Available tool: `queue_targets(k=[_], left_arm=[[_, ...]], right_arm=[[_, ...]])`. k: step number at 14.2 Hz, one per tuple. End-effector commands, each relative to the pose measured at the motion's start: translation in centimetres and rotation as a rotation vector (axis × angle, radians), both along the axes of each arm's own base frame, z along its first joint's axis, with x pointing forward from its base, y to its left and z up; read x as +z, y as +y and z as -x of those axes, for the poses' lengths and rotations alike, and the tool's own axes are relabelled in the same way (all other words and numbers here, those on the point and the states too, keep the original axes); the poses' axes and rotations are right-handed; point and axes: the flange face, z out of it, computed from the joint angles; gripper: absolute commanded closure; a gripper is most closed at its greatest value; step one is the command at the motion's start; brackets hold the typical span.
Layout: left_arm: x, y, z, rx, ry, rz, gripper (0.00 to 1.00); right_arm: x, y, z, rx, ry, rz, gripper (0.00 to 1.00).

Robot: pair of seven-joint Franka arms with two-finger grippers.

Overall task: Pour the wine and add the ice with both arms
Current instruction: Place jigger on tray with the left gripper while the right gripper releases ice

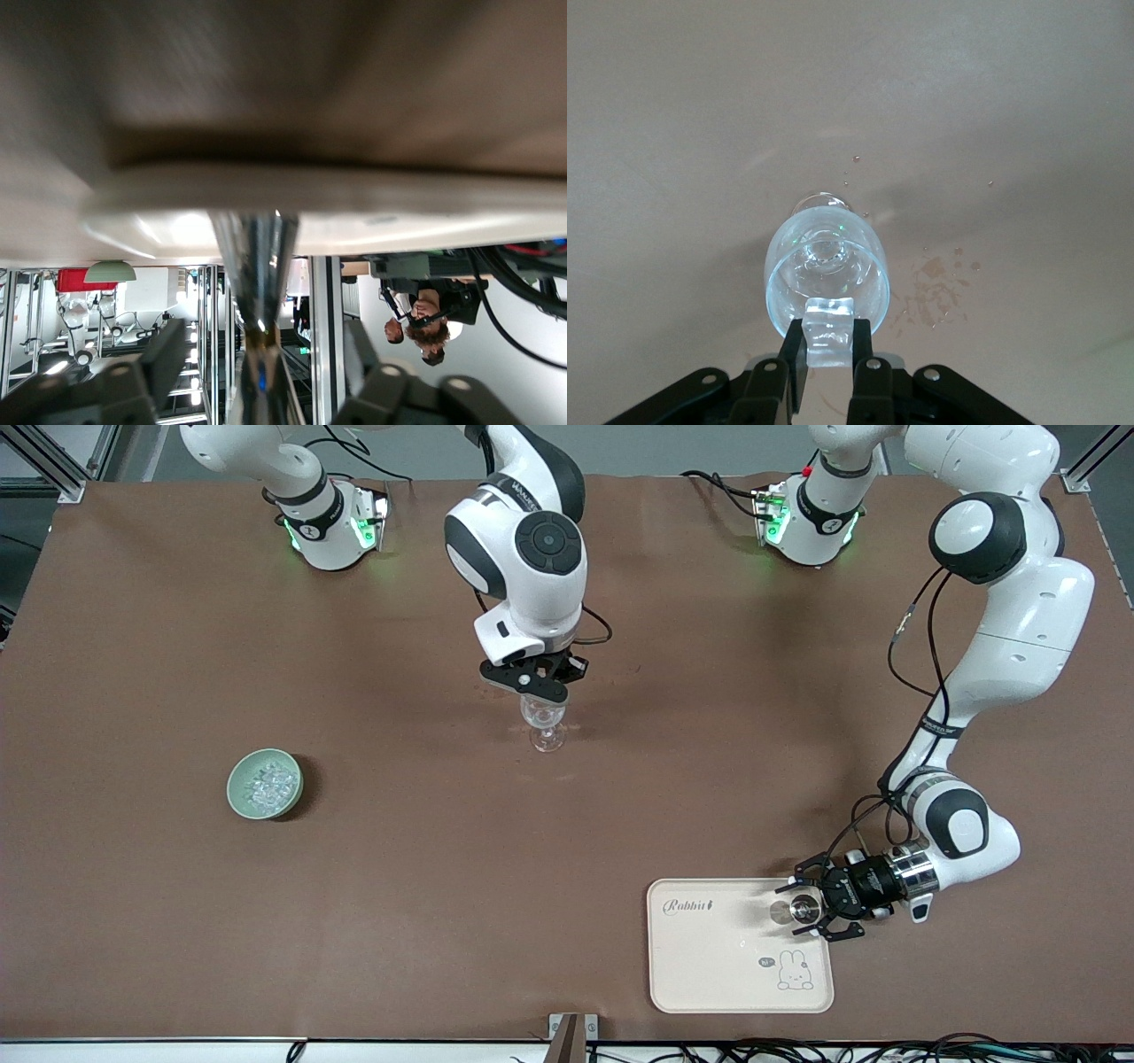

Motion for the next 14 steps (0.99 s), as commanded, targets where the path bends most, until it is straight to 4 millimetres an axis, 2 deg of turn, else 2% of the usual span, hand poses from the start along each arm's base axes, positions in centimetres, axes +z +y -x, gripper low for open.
queue_targets(k=[1,3,5,6,9,11,13,14], left_arm=[[7.4,-0.1,-1.2,-0.032,-0.018,-0.071,0.0],[12.5,0.1,-1.6,-0.05,0.061,-0.147,0.0],[16.4,0.8,-1.5,-0.074,0.126,-0.216,0.0],[17.7,1.0,-1.2,-0.116,0.121,-0.265,0.0],[23.4,2.3,-0.3,-0.212,0.044,-0.497,0.0],[26.1,2.0,0.4,-0.288,-0.002,-0.664,0.0],[29.7,0.6,1.2,-0.344,-0.052,-0.79,0.0],[31.7,-0.7,1.7,-0.381,-0.085,-0.859,0.0]], right_arm=[[0.1,-0.2,-0.1,-0.023,-0.008,-0.005,0.97],[0.1,-0.2,-0.1,-0.023,-0.008,-0.005,0.97],[0.1,-0.3,-0.2,-0.024,-0.007,-0.004,0.97],[0.1,-0.4,-0.3,-0.026,-0.009,-0.005,0.97],[0.1,-0.5,-0.4,-0.028,-0.009,-0.003,0.97],[0.1,-0.6,-0.5,-0.03,-0.009,-0.003,0.96],[0.1,-0.6,-0.5,-0.03,-0.009,-0.003,0.95],[0.1,-0.6,-0.5,-0.03,-0.009,-0.003,0.92]])
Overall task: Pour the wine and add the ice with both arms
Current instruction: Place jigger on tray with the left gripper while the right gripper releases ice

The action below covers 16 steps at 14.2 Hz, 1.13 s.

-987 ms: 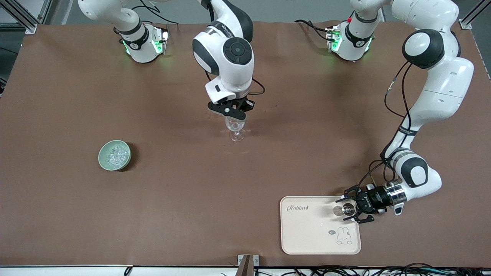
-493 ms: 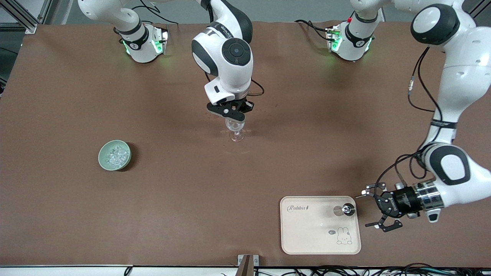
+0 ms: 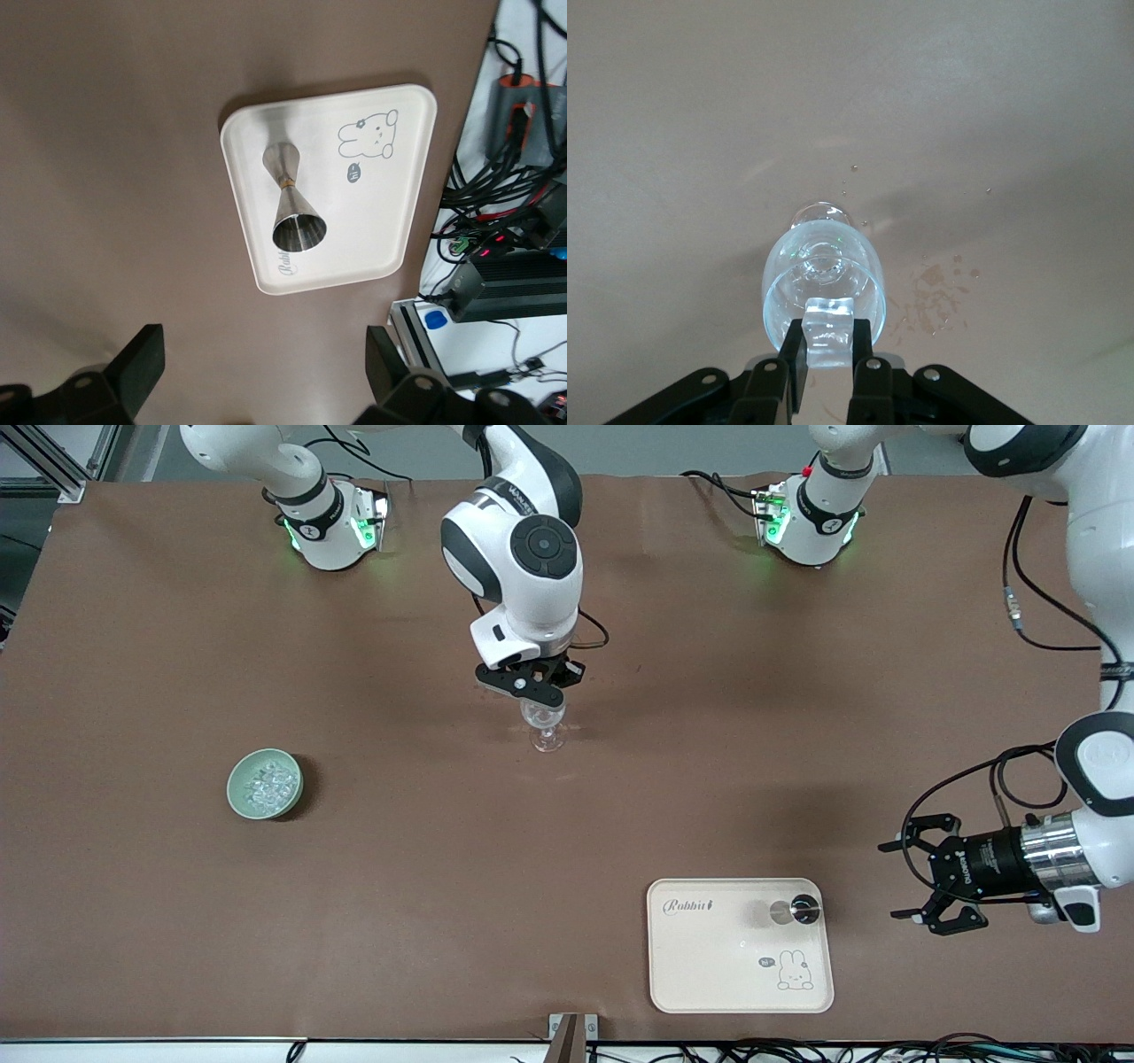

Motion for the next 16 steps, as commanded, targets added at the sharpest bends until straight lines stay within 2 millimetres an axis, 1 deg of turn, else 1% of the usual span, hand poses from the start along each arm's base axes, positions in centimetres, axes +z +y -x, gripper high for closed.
queue_targets(k=[1,3,4,5,7,8,9,11,12,13,14,16], left_arm=[[5.1,-2.7,1.8,-0.124,-0.056,-0.18,0.0],[8.0,-4.4,3.5,-0.272,-0.077,-0.241,0.0],[9.6,-4.2,4.2,-0.313,-0.098,-0.262,0.0],[11.2,-4.5,4.9,-0.361,-0.115,-0.289,0.0],[13.5,-4.4,6.6,-0.465,-0.112,-0.317,0.0],[15.0,-4.3,7.6,-0.524,-0.126,-0.334,0.0],[15.8,-4.3,8.2,-0.59,-0.137,-0.345,0.0],[16.9,-4.6,9.4,-0.708,-0.135,-0.417,0.0],[16.8,-4.8,9.7,-0.753,-0.124,-0.425,0.0],[17.4,-4.8,10.1,-0.772,-0.129,-0.433,0.0],[18.9,-5.2,10.7,-0.784,-0.15,-0.454,0.0],[20.9,-6.1,12.0,-0.845,-0.175,-0.48,0.0]], right_arm=[[0.1,-0.2,0.0,-0.018,-0.001,-0.004,0.85],[0.2,-0.2,0.0,-0.015,0.0,-0.003,0.72],[0.2,-0.2,0.0,-0.015,0.001,-0.002,0.68],[0.3,-0.2,0.0,-0.015,-0.001,-0.004,0.66],[0.3,-0.2,0.0,-0.015,-0.001,-0.004,0.62],[0.3,-0.2,0.0,-0.015,-0.001,-0.004,0.61],[0.3,-0.2,0.0,-0.014,-0.001,-0.004,0.57],[0.4,-0.2,-0.1,-0.015,-0.001,-0.004,0.4],[0.6,-0.3,-0.2,-0.015,-0.004,-0.006,0.24],[1.1,-0.5,-0.6,-0.019,-0.013,-0.01,0.02],[2.1,-1.0,-1.4,-0.03,-0.025,-0.021,0.0],[4.0,-3.1,-3.4,-0.056,-0.035,-0.021,0.0]])
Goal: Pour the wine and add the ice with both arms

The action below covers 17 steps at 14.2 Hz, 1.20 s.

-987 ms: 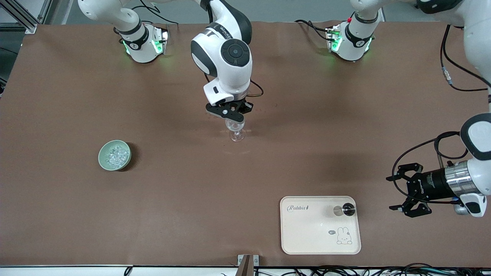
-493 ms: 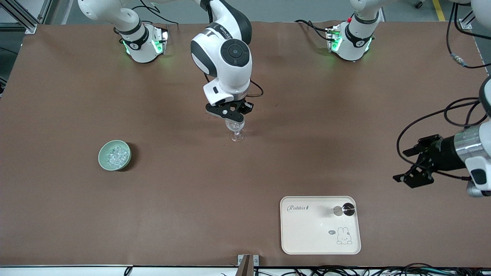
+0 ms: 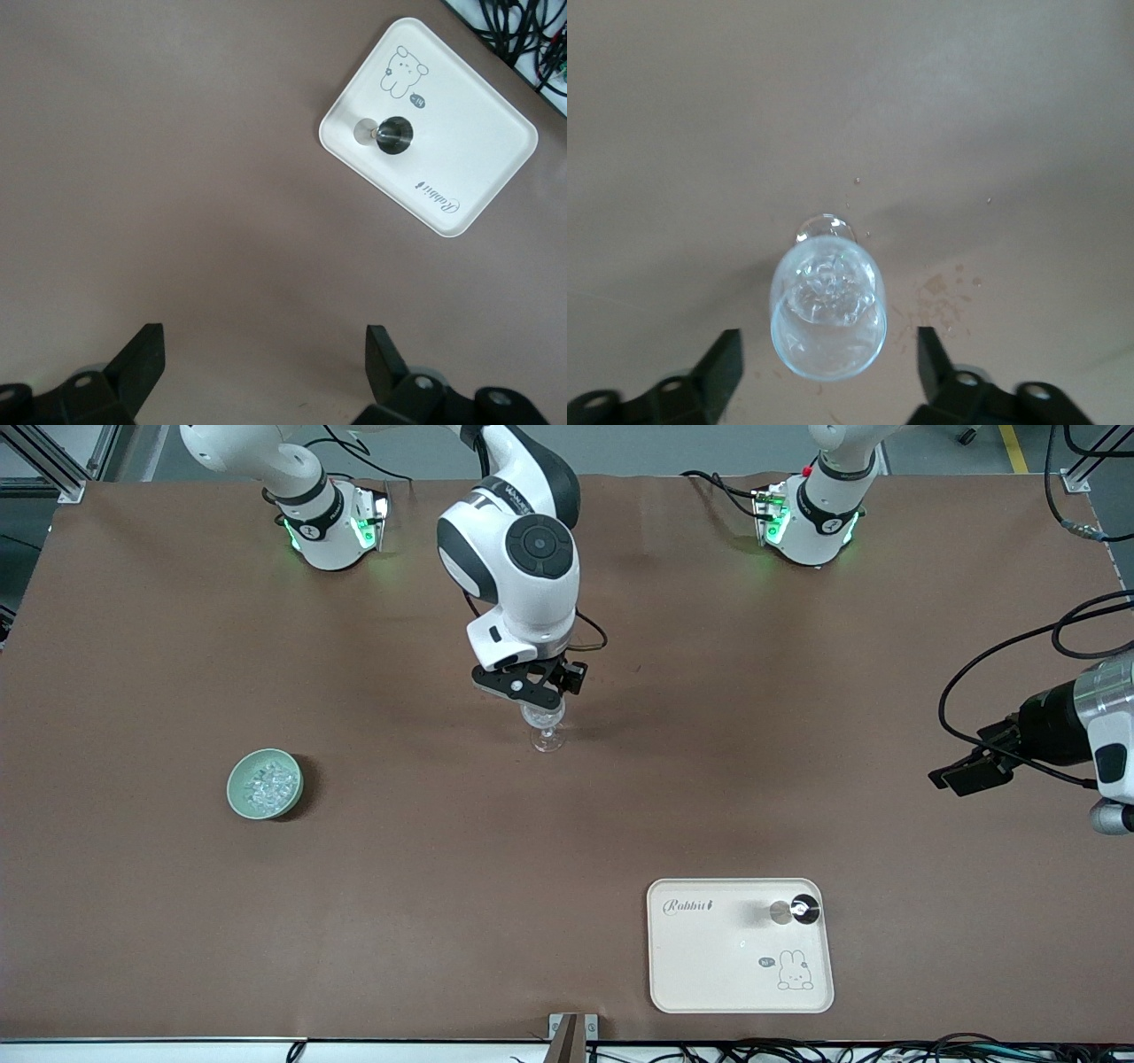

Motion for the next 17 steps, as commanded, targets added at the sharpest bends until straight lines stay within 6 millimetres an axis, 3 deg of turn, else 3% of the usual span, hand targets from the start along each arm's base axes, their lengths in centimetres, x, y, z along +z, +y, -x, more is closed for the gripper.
queue_targets(k=[1,3,6,10,14,17], left_arm=[[3.6,-2.0,3.0,-0.148,-0.037,-0.075,0.0],[5.1,-2.1,4.7,-0.244,-0.041,-0.137,0.0],[6.8,-2.5,7.4,-0.457,-0.039,-0.193,0.0],[7.5,-1.4,12.1,-0.542,-0.015,-0.181,0.0],[7.1,-0.9,15.3,-0.53,0.006,-0.164,0.0],[6.2,-0.6,16.6,-0.52,-0.002,-0.158,0.0]], right_arm=[[4.3,-3.7,-2.6,-0.043,-0.013,-0.01,0.0],[8.4,-8.1,-4.2,-0.049,-0.036,-0.002,0.0],[13.3,-17.0,-7.0,-0.05,-0.051,0.047,0.0],[17.6,-28.4,-9.6,-0.043,-0.053,0.032,0.0],[20.8,-39.2,-10.1,0.0,-0.058,0.02,0.0],[22.8,-46.2,-8.9,0.075,-0.031,0.008,0.0]])
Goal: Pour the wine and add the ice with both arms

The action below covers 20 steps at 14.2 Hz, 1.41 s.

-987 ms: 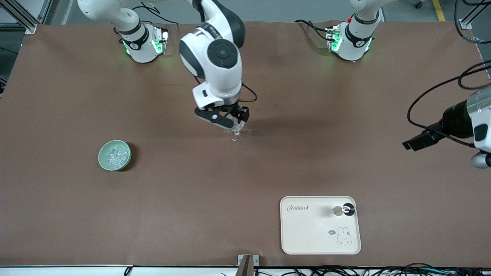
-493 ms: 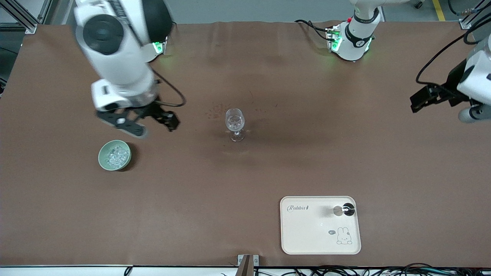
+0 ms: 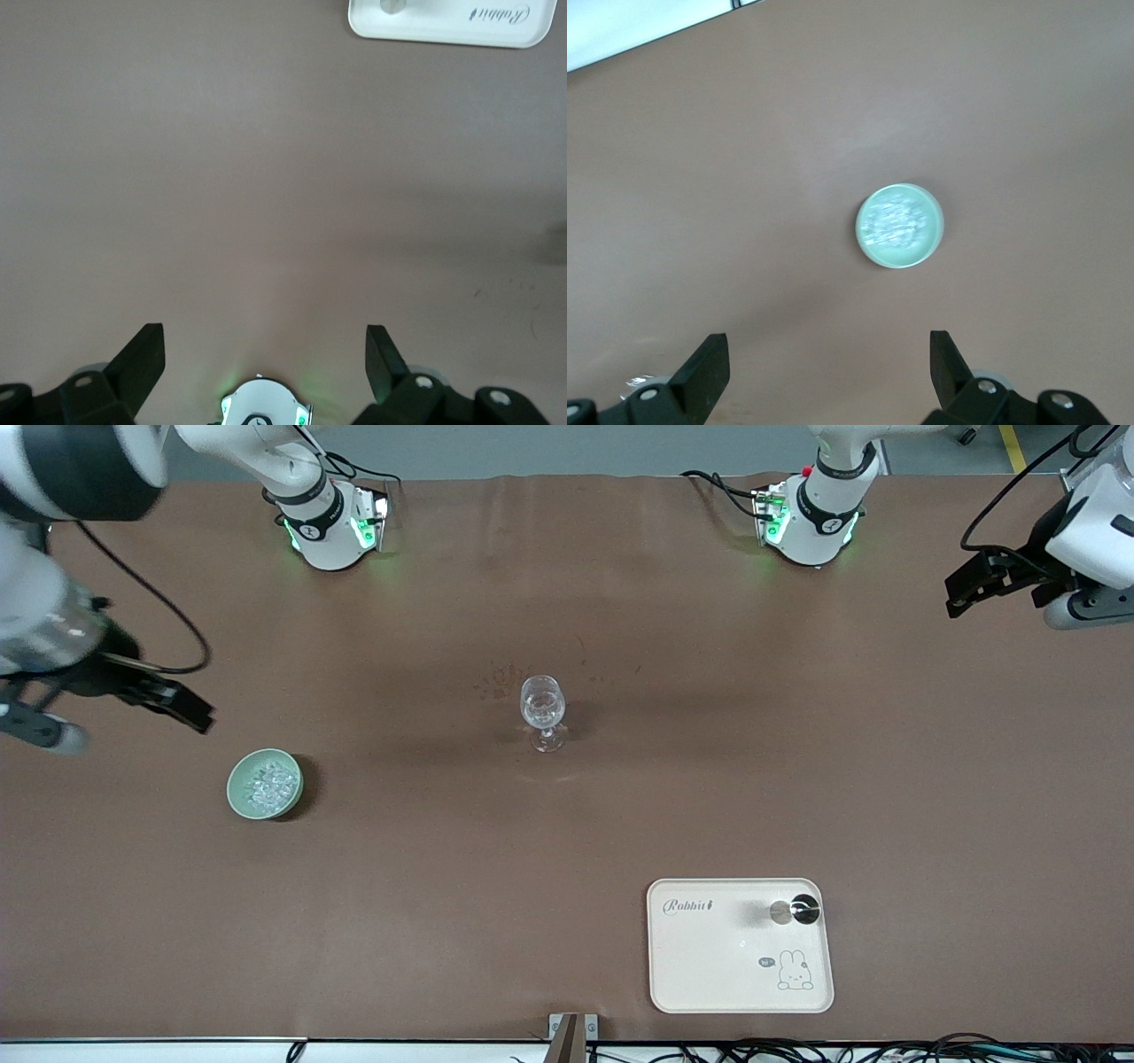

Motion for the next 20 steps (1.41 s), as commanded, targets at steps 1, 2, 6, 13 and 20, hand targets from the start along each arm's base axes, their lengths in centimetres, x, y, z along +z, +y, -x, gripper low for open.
queue_targets(k=[1,2,6,13,20], left_arm=[[-0.8,0.8,1.5,0.005,-0.015,0.018,0.0],[-0.9,0.8,1.5,0.005,-0.014,0.018,0.0],[-1.0,0.3,0.2,-0.026,-0.063,0.061,0.0],[-1.5,0.5,-1.0,-0.175,-0.103,0.079,0.0],[-1.6,2.0,-1.6,-0.213,-0.102,0.083,0.0]], right_arm=[[1.9,-5.5,2.5,0.06,0.031,-0.013,0.0],[2.4,-6.9,3.0,0.083,0.036,-0.016,0.0],[3.5,-10.0,4.2,0.099,0.038,-0.061,0.0],[3.7,-7.4,4.2,0.144,0.032,-0.065,0.0],[3.7,-7.5,4.2,0.145,0.036,-0.064,0.0]])
